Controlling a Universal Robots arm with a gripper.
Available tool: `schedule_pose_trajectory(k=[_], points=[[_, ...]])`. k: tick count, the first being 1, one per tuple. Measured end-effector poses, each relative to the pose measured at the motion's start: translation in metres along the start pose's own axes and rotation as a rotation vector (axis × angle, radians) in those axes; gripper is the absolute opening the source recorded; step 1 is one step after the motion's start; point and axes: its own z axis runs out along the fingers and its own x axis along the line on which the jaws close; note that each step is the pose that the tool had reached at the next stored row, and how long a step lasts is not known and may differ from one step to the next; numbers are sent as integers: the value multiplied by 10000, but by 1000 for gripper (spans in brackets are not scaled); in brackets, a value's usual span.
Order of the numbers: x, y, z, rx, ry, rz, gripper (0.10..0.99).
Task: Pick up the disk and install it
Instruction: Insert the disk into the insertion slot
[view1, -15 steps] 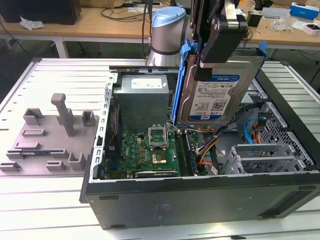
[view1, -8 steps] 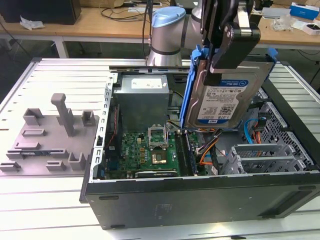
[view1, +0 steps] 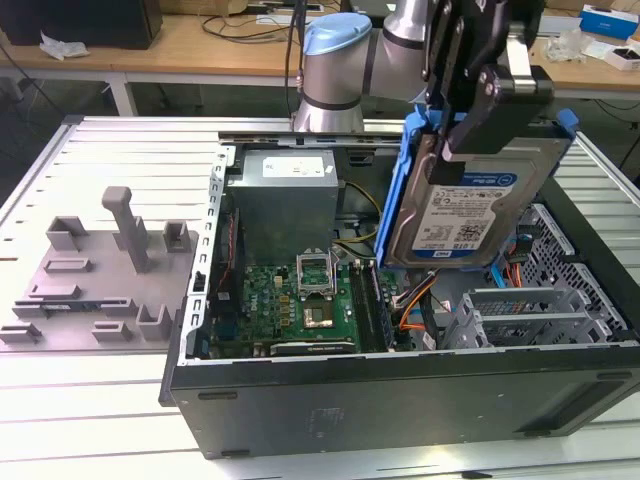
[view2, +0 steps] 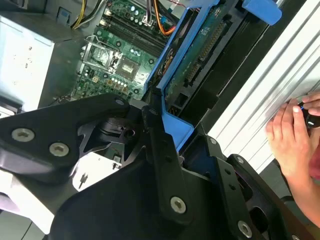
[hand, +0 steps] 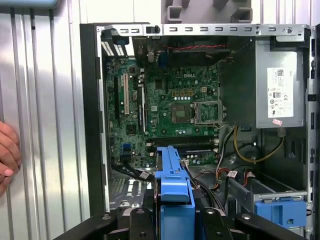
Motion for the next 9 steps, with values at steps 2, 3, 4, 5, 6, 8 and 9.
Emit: schedule_pose_trajectory(k=[2, 3, 4, 5, 6, 8, 9], points=[[15, -30, 9, 0, 1, 0, 369], [24, -46, 14, 0, 0, 1, 369], [32, -63, 19, 0, 1, 2, 369], [41, -81, 24, 0, 1, 2, 369], [49, -102, 29, 0, 1, 2, 369], [65, -152, 40, 0, 1, 2, 369], [73, -183, 46, 0, 2, 0, 369]])
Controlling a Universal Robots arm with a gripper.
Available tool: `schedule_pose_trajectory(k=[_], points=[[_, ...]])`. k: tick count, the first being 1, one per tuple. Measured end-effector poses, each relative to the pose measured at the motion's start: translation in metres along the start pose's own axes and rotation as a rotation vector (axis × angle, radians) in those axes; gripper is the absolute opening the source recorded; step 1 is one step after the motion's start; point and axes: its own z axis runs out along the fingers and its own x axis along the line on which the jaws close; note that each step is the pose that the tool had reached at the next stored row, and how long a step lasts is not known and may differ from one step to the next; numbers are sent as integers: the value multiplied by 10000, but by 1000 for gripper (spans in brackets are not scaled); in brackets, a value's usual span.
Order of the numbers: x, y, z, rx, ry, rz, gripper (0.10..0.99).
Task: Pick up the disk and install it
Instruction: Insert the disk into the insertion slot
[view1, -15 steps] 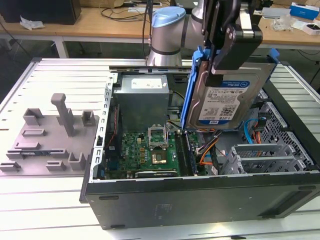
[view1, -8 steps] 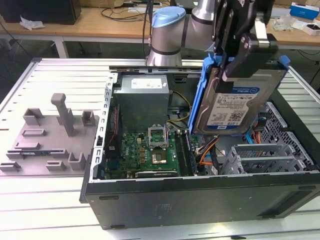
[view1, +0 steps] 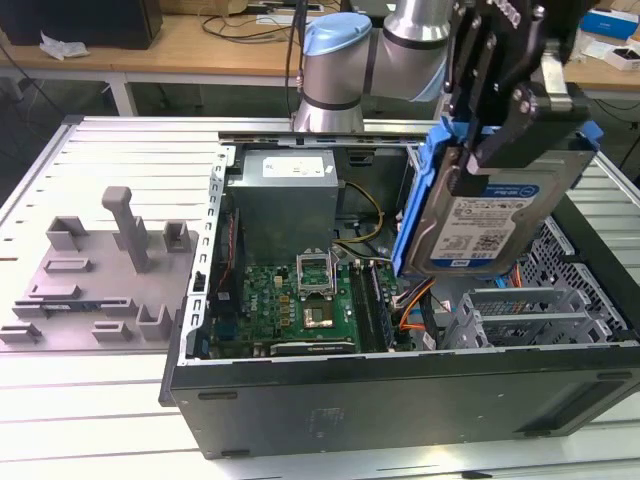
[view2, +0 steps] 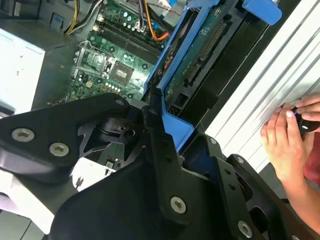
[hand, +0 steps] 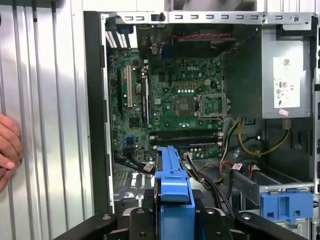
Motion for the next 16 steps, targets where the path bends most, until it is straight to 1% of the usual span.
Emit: schedule_pose_trajectory(k=[4, 5, 7, 9, 10, 11, 14, 16], points=[[31, -127, 23, 0, 3, 1, 369], [41, -187, 32, 0, 4, 0, 369], [52, -267, 44, 0, 8, 2, 369], [71, -423, 65, 1, 17, 1, 369], [76, -475, 72, 1, 21, 0, 369], [83, -565, 86, 1, 28, 1, 369], [93, -762, 131, 2, 49, -1, 369], [94, -768, 141, 3, 77, 0, 369]])
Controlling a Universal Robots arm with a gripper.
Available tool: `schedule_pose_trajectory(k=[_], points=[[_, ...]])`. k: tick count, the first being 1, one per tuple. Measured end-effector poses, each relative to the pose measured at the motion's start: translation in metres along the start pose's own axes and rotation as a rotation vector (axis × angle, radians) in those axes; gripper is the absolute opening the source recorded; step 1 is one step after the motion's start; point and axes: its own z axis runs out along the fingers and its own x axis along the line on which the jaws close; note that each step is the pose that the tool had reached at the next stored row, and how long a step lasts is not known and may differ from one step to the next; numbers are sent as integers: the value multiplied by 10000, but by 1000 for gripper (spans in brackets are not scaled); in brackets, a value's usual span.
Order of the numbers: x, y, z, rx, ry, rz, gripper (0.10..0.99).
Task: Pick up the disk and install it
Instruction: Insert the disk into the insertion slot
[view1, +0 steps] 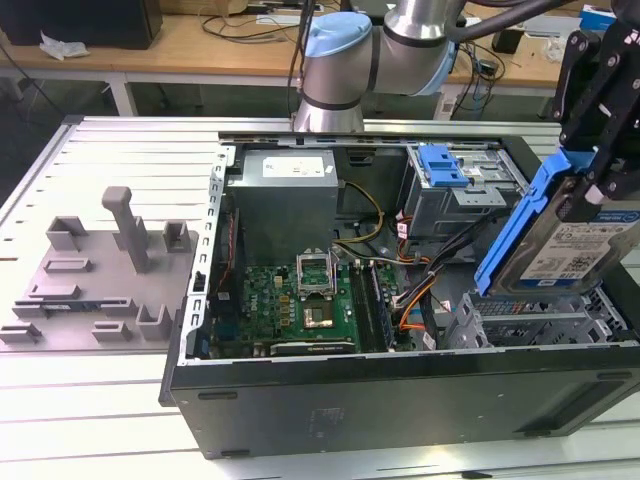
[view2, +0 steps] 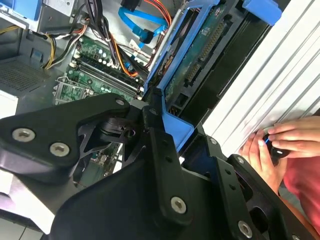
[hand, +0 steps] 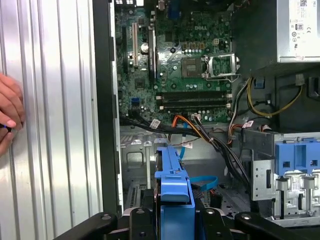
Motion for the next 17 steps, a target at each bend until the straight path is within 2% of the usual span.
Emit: schedule_pose_trajectory(k=[8, 17], points=[[0, -1, 3, 1, 3, -1, 369], [6, -9, 51, 2, 6, -60, 369]])
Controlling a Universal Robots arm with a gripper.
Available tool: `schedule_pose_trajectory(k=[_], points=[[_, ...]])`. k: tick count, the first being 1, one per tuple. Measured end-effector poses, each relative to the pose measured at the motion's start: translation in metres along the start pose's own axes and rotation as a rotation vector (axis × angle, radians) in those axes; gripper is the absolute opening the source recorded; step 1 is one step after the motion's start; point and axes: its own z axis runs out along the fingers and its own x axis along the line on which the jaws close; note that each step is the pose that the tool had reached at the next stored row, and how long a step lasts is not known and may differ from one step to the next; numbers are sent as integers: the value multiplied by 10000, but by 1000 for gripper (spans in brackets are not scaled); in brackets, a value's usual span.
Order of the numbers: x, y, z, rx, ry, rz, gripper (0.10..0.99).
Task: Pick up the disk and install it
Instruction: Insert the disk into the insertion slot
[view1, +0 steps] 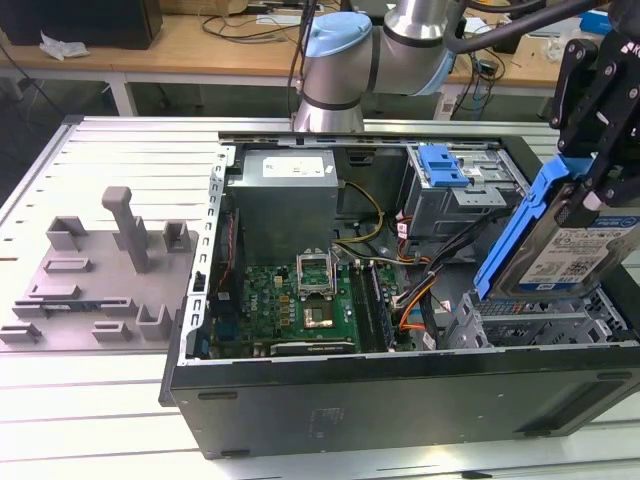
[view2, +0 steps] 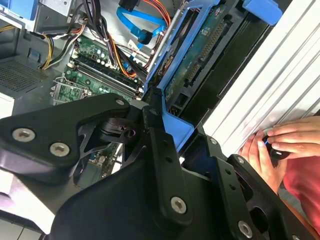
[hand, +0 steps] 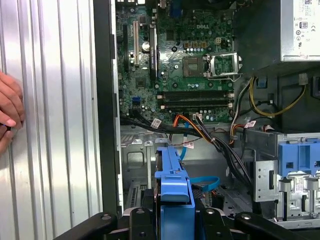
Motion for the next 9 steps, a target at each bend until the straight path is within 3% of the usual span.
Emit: schedule_pose_trajectory(k=[9], points=[[33, -1, 35, -3, -3, -74, 369]])
